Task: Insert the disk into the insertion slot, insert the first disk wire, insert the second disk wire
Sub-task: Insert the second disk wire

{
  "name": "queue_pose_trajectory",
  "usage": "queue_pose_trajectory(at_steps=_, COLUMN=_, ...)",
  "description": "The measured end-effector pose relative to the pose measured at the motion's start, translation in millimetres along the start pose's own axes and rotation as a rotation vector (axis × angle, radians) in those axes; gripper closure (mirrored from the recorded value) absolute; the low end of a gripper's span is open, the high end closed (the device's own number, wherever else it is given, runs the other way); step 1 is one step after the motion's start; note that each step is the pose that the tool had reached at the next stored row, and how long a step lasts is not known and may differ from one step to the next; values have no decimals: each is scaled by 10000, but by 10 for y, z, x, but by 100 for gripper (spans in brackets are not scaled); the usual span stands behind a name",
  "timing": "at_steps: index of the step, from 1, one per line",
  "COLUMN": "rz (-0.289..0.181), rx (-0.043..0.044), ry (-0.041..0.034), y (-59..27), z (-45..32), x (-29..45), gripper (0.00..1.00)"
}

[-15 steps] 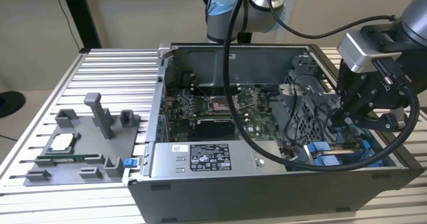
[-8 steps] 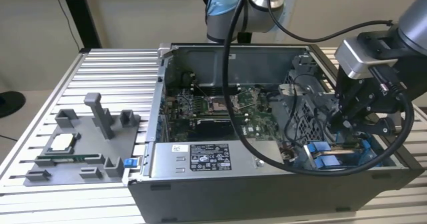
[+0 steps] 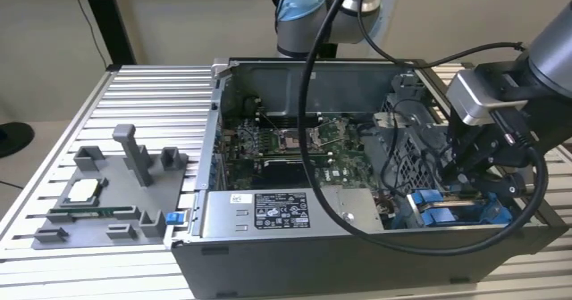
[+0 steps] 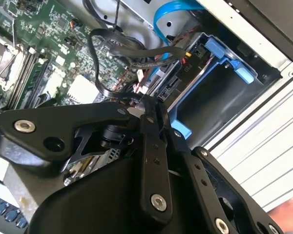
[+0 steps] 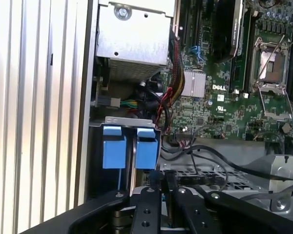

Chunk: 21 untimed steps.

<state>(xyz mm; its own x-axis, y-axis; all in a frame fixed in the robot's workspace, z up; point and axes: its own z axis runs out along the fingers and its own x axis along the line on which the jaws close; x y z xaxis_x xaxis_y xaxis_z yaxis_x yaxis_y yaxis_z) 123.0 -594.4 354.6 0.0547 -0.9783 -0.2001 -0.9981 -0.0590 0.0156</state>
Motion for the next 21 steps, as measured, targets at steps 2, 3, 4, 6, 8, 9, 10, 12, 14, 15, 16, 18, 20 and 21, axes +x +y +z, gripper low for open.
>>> queue_pose_trajectory(at_steps=2, rz=-1, rx=1, ry=1, y=0, z=17, x=30, gripper=100)
queue_pose_trajectory(at_steps=3, rz=-1, rx=1, ry=0, y=0, z=26, x=45, gripper=100)
queue_pose_trajectory(at_steps=4, rz=-1, rx=1, ry=1, y=1, z=34, x=57, gripper=100)
queue_pose_trajectory(at_steps=6, rz=-1, rx=1, ry=-1, y=1, z=41, x=64, gripper=100)
queue_pose_trajectory(at_steps=8, rz=-1, rx=1, ry=1, y=1, z=40, x=67, gripper=100)
queue_pose_trajectory(at_steps=9, rz=-1, rx=1, ry=1, y=1, z=39, x=69, gripper=100)
queue_pose_trajectory(at_steps=10, rz=-1, rx=1, ry=1, y=1, z=39, x=69, gripper=100)
queue_pose_trajectory(at_steps=12, rz=-1, rx=1, ry=1, y=1, z=39, x=69, gripper=100)
queue_pose_trajectory(at_steps=14, rz=-1, rx=1, ry=1, y=1, z=39, x=69, gripper=100)
queue_pose_trajectory(at_steps=15, rz=-1, rx=1, ry=0, y=1, z=39, x=69, gripper=100)
queue_pose_trajectory(at_steps=16, rz=-1, rx=2, ry=0, y=1, z=40, x=69, gripper=100)
queue_pose_trajectory(at_steps=18, rz=-7, rx=25, ry=3, y=0, z=43, x=70, gripper=100)
queue_pose_trajectory(at_steps=20, rz=-14, rx=66, ry=7, y=1, z=47, x=71, gripper=100)
queue_pose_trajectory(at_steps=21, rz=-19, rx=91, ry=13, y=1, z=51, x=72, gripper=100)
